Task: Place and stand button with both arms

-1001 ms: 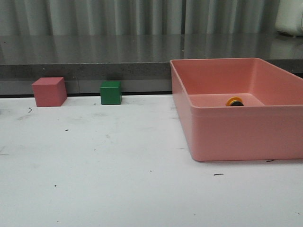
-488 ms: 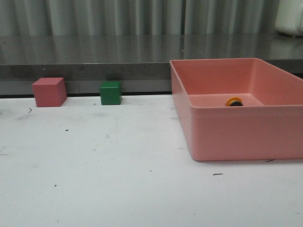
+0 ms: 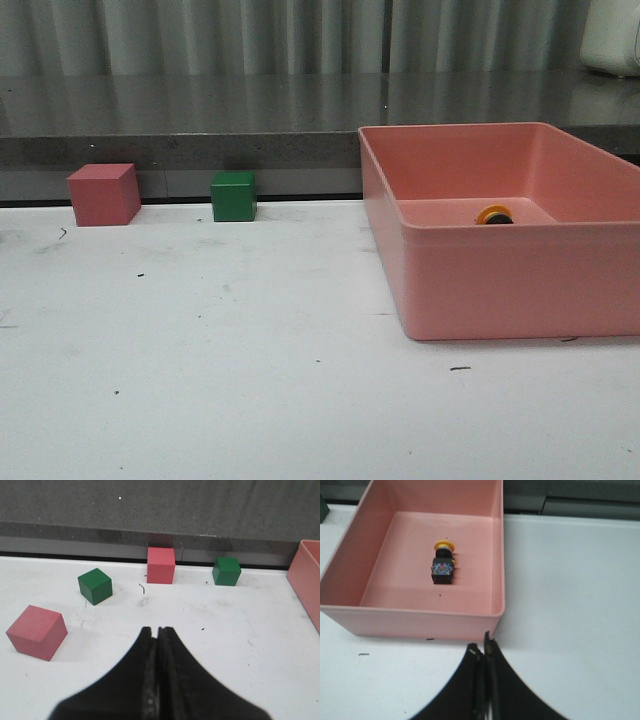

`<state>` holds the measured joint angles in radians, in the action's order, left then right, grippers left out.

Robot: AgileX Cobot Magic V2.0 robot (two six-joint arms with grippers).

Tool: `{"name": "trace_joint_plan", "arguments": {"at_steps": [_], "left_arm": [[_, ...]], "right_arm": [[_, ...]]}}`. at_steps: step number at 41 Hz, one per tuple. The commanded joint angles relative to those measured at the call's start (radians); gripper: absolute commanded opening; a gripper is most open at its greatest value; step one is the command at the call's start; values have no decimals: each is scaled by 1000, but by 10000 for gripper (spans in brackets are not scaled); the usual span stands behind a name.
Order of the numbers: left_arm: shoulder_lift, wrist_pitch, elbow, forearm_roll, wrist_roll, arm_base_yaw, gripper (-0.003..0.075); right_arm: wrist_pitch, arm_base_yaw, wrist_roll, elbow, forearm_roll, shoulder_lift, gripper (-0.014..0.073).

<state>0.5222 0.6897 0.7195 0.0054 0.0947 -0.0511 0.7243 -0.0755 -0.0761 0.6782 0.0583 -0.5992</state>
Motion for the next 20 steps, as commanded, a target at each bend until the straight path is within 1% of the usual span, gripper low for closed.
{"name": "trace_joint_plan", "arguments": {"at_steps": [1,3,5,7,9,10,12,14,16,17,18,20], "left_arm": [[13,-63,6,7,7,-6,-19],[13,-63,-4,12,7,-6,-18],[13,-60,-7,20,7,-6,1],[13,-59,-7,29,7,-6,53],[13,-62,-7,33,7,-6,138],[13,-64,-7,37,7,-6,183],[13,-72,-7,39,7,-6,298],[13,-85,-7,41,7,-6,416],[13,-88,-7,41,7,-6,484],[13,-88,-7,41,7,-6,501],[13,-88,-7,41,7,-6,510],[13,-86,-7,41,7,-6,512]], "right_arm": [[-32,5,3,31,16,-28,-69],[-22,5,4,31,16,-35,-64],[-18,5,16,31,16,-37,-50],[-17,5,22,31,16,-37,-6],[-17,5,22,31,16,-37,70],[-15,5,22,31,16,-37,125],[-12,5,22,31,16,-37,216],[-12,5,22,31,16,-37,341],[-10,5,22,31,16,-37,433],[-9,5,22,31,16,-37,465],[-8,5,22,31,16,-37,498],[-2,5,22,31,16,-37,529]]}}
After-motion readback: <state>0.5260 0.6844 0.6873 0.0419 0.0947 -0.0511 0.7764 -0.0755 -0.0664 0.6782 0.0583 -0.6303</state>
